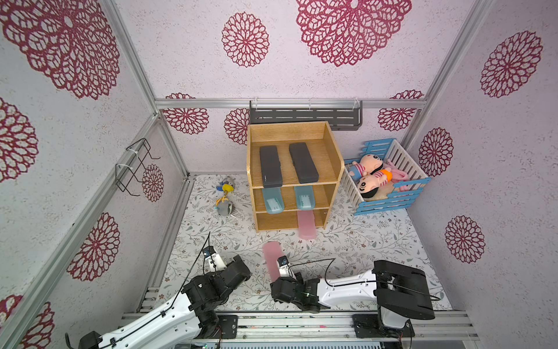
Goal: Place the pencil cases on the shelf according to color
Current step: Pick up the pencil case from the center of the board, then place the pencil case on the shelf.
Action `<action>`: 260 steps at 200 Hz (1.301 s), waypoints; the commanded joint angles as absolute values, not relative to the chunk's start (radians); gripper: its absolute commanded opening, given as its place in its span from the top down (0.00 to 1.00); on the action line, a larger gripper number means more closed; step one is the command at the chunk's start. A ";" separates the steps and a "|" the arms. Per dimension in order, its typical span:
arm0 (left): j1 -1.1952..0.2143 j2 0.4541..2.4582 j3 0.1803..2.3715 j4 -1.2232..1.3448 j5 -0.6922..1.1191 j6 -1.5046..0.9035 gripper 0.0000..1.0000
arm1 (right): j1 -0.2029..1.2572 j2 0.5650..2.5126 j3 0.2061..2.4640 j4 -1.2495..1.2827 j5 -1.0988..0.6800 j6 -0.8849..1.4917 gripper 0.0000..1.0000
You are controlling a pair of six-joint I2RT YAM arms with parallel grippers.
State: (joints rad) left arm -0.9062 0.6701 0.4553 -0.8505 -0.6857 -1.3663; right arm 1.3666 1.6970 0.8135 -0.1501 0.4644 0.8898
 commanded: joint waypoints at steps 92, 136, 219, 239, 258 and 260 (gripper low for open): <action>-0.830 0.715 0.506 -0.743 -0.660 -1.254 0.03 | 1.368 1.378 0.664 -0.175 0.621 0.922 0.28; -0.753 0.758 0.539 -0.693 -0.583 -1.196 0.03 | 1.327 1.414 0.704 -0.121 0.628 0.849 0.27; -0.625 0.796 0.563 -0.655 -0.514 -1.113 0.03 | 1.102 1.697 0.903 0.019 0.530 0.709 0.27; -0.611 0.798 0.561 -0.661 -0.511 -1.104 0.03 | 1.062 1.743 0.935 0.053 0.495 0.693 0.27; -0.593 0.804 0.547 -0.650 -0.505 -1.101 0.03 | 1.039 1.793 0.983 0.056 0.485 0.675 0.27; -0.590 0.806 0.545 -0.649 -0.503 -1.101 0.03 | 1.037 1.798 0.988 0.054 0.486 0.674 0.27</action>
